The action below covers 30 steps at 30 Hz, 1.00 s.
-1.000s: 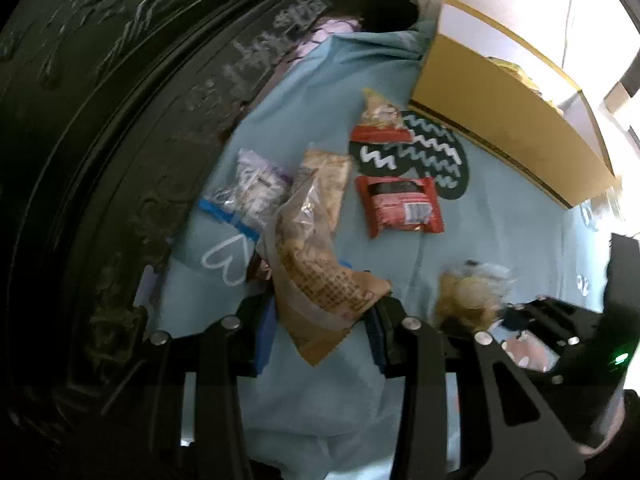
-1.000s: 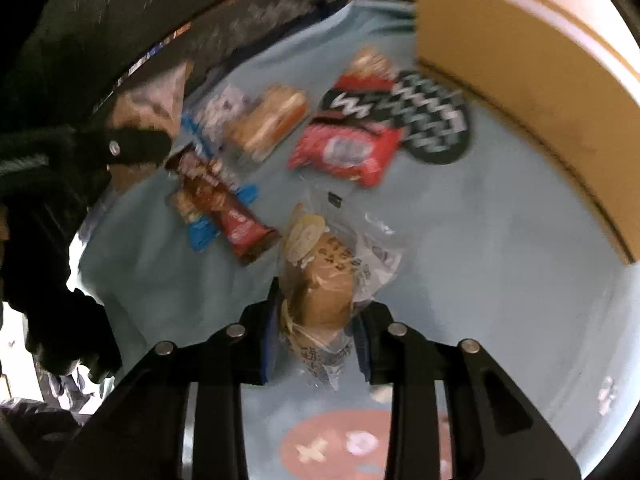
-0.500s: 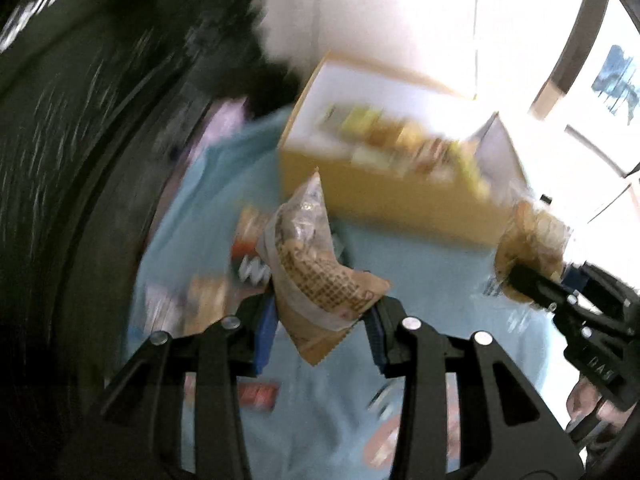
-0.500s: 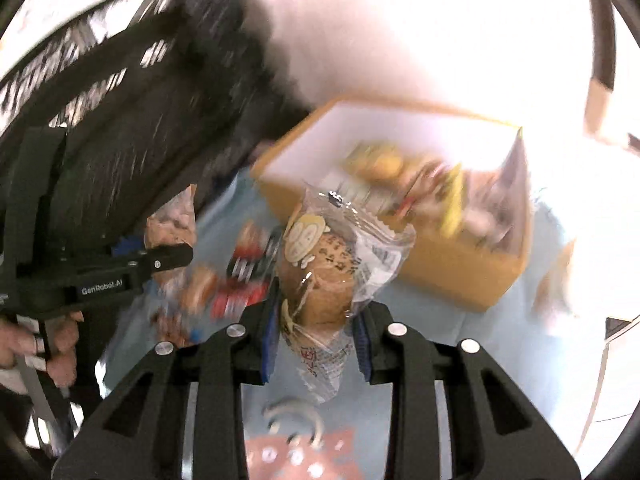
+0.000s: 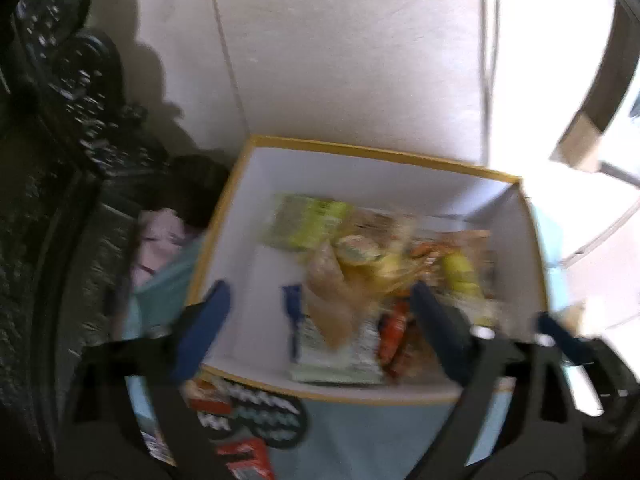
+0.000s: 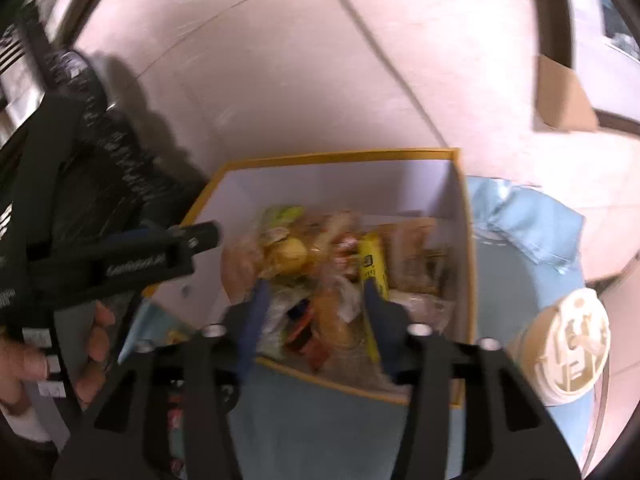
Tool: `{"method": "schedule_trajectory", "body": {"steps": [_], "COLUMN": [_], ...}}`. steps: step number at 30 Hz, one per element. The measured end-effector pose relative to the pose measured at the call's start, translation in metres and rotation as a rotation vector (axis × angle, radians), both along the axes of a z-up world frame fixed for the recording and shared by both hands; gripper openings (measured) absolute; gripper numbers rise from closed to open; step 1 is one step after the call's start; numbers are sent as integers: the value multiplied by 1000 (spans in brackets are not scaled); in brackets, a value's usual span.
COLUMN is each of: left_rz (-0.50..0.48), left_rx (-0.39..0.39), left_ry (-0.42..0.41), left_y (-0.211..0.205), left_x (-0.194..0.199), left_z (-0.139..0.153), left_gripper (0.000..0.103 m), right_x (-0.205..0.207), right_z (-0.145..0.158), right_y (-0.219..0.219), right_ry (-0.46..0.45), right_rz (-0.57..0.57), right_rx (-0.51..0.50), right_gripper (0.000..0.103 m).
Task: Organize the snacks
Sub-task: 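Carry both snacks into the yellow box and open both tools, then grasp the rice-cracker bar with the left tool while the right tool moves to the red packet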
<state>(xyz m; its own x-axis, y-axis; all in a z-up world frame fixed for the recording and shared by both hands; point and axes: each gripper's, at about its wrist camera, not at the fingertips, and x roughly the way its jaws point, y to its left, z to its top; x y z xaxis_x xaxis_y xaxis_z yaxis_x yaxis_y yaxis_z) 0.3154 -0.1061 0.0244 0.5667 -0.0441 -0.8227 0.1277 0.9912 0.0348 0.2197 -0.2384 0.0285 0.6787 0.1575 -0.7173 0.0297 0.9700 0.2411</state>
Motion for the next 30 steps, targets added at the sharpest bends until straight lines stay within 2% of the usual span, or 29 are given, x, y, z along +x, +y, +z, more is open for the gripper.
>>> {"method": "schedule_trajectory", "body": {"steps": [2,5,10,14,18,22,24,27,30], "left_rz": [-30,-27,91,172,234,315,317,331,346], "left_rx": [5,19,-43,-30,-14,-59,-81,-62,-82], "left_ry": [-5,-6,28,97,150,195,223,233,265], "left_y": [6,24,79,114,140,167,173,181,193], "left_x": [-7,-26,-78,-115,-129,-136,-136,-137,-137], "left_z": [-3,-5,-18,-52,-76,-96,-106,-120,-136], "left_gripper": [95,95,97,97,97,97,97,97,96], "right_x": [-7,-18,-44,-55,-63,-68,-74,-76,-78], "right_z": [0,-7,-24,-45,-52,-56,-60,-66,-69], "right_y": [-2,8,49,75,83,89,94,99,104], "right_ry": [-28,-14,-29,13,42,67,81,105,118], "right_rz": [0,65,227,306,334,364,387,399,414], "right_rx": [-6,-5,-54,-46,-29,-23,-30,-12,-11], "right_gripper": [59,59,65,65,65,65,65,65,65]}}
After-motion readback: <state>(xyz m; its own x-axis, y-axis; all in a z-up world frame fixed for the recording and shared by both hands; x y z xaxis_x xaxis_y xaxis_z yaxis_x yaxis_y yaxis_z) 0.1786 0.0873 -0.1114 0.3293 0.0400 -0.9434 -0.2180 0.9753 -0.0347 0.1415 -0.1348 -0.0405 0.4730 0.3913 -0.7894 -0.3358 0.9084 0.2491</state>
